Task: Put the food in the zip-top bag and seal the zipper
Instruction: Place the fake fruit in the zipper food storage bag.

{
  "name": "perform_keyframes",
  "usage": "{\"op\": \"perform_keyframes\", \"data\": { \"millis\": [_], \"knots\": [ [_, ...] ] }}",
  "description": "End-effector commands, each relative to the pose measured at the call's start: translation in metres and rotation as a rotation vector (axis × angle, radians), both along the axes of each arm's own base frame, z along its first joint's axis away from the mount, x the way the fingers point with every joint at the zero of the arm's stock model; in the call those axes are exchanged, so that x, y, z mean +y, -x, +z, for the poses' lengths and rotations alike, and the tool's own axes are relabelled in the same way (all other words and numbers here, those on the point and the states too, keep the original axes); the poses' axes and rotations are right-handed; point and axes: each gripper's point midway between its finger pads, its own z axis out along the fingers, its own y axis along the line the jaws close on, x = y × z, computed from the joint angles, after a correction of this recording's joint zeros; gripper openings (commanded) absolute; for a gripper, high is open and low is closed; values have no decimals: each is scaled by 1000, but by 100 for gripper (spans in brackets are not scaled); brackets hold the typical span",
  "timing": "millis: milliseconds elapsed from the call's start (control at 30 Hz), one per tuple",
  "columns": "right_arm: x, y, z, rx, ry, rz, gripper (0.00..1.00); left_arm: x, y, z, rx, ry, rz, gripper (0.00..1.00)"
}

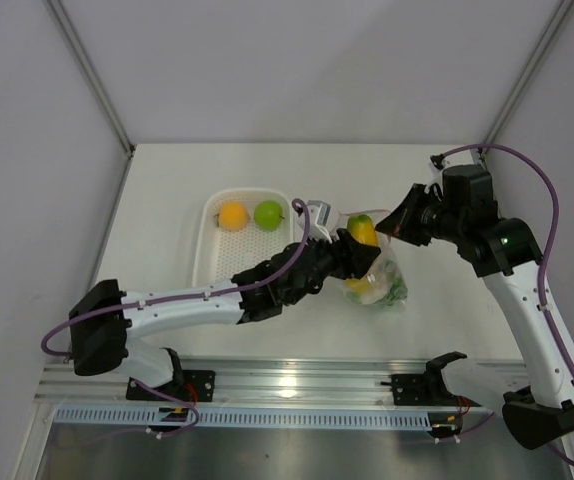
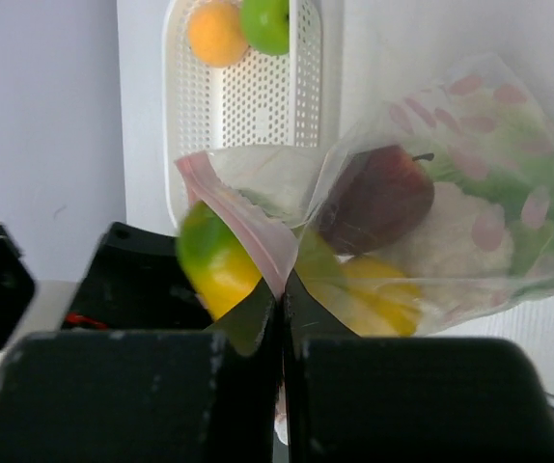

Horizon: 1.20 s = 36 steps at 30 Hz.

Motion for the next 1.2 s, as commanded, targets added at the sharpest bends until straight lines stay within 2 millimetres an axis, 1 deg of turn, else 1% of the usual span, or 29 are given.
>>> {"op": "perform_keyframes", "data": {
  "millis": [0,33,67,167,200,233,267,300,367,400,433,467,500,533,633,667,700,733,767,800,833,900,1000,1033,1067,1167],
  "knots": [
    [19,-2,55,-137,-153,50,0,-15,12,-23,-20,-52,-36,25],
    [20,-2,56,-139,-159,56,0,-19,14,-19,-31,-41,-47,27],
    [21,-3,57,-136,-162,54,0,-21,15,-20,-36,-46,-52,28],
    [21,-3,59,-139,-166,51,0,-26,17,-25,-38,-65,-73,41],
    [20,-3,59,-142,-164,52,0,-27,17,-26,-39,-71,-72,55],
    [19,-3,59,-140,-161,49,0,-27,17,-27,-41,-77,-69,62],
    [19,-4,59,-139,-161,47,0,-26,16,-32,-40,-101,-66,67],
    [18,-4,60,-141,-162,47,0,-26,15,-28,-44,-104,-63,76],
    [17,-4,62,-146,-166,47,0,-23,13,-31,-60,-151,-57,82],
    [18,-4,61,-144,-165,52,0,-23,13,-26,-69,-158,-55,88],
    [18,-4,62,-145,-166,52,0,-19,11,-31,-74,-188,-39,92],
    [18,-4,62,-144,-165,54,0,-17,12,-31,-78,-207,-41,98],
    [17,-3,63,-147,-159,56,0,-16,12,-33,-83,-223,-43,100],
    [16,-3,63,-149,-155,55,0,-15,11,-30,-91,-233,-43,99],
    [14,-4,62,-149,-135,51,0,-5,13,-30,-105,-265,-35,100],
    [13,-4,62,-149,-133,49,0,0,14,-23,-117,-252,-31,100],
    [11,-4,63,-150,-130,44,0,1,15,-19,-128,-244,-34,99],
    [11,-4,63,-153,-129,43,0,5,16,-25,-130,-263,-36,99],
    [10,-4,63,-154,-128,41,0,10,17,-19,-134,-257,-29,99],
    [10,-4,64,-155,-128,43,0,13,17,-18,-133,-261,-27,99],
    [10,-3,65,-155,-127,44,0,18,19,-22,-130,-280,-29,100],
    [8,-2,65,-155,-123,43,0,29,19,-16,-132,-272,-11,100],
    [6,-3,65,-156,-118,41,0,37,25,-16,-154,-284,-29,100],
    [7,-2,64,-151,-118,43,0,40,25,-7,-185,-273,-36,100],
    [7,-2,62,-145,-117,46,0,41,27,-8,-200,-266,-42,99],
    [8,1,56,-135,-115,63,0,43,30,8,-254,-254,-64,100]
  ]
}}
